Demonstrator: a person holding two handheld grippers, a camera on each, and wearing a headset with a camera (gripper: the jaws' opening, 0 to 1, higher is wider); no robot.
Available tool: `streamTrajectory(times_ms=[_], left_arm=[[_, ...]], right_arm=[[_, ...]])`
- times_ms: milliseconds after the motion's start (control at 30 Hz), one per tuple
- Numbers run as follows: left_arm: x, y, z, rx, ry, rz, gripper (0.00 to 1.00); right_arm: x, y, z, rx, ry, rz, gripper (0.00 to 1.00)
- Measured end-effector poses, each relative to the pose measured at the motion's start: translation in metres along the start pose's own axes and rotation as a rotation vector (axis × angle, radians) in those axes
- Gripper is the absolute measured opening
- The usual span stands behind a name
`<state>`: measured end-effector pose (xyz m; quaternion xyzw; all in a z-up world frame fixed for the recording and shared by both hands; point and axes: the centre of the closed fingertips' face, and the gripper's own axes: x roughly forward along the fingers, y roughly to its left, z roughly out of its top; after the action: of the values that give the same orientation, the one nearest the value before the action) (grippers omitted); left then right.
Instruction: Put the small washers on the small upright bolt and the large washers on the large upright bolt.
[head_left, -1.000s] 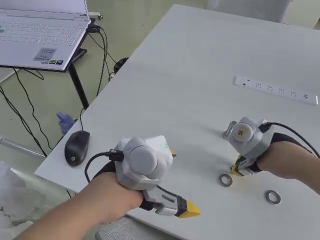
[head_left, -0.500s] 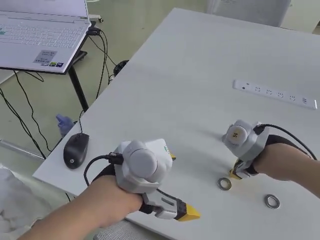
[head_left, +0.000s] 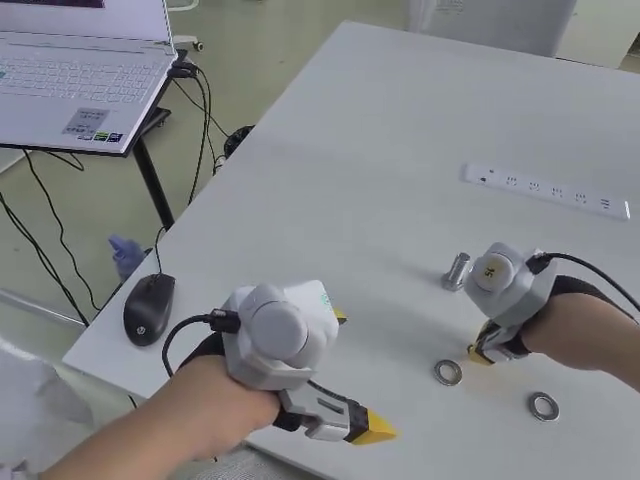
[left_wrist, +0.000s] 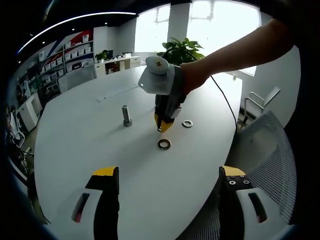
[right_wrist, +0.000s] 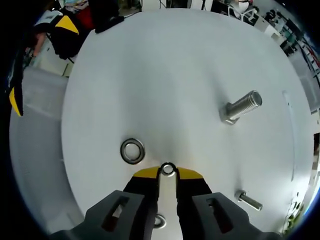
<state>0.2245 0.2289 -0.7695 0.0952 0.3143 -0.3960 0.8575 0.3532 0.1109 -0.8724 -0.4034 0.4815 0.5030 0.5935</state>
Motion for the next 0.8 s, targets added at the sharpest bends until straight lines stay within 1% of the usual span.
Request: streamTrajectory(times_ms=[267, 367, 567, 800], left_arm=[[0.002, -0.001, 0.002, 0.005, -0.001, -0.004, 0.82], [0.002, -0.002, 0.003, 0.005, -0.002, -0.006, 0.82], [0.002, 0.000, 0.003, 0.005, -0.001, -0.006, 0.82], [0.001, 0.000, 0.003, 0.007, 0.000, -0.007, 0.82]], right_arm=[[-0.019, -0.011, -0.016, 0.033, -0.009, -0.020, 0.13], [-0.030, -0.011, -0.024, 0.058, -0.013, -0.023, 0.13], [-0.046, -0.012, -0.044, 0.085, -0.006, -0.034, 0.13], [-0.059, -0.023, -0.066, 0.127, 0.006, -0.054, 0.13]])
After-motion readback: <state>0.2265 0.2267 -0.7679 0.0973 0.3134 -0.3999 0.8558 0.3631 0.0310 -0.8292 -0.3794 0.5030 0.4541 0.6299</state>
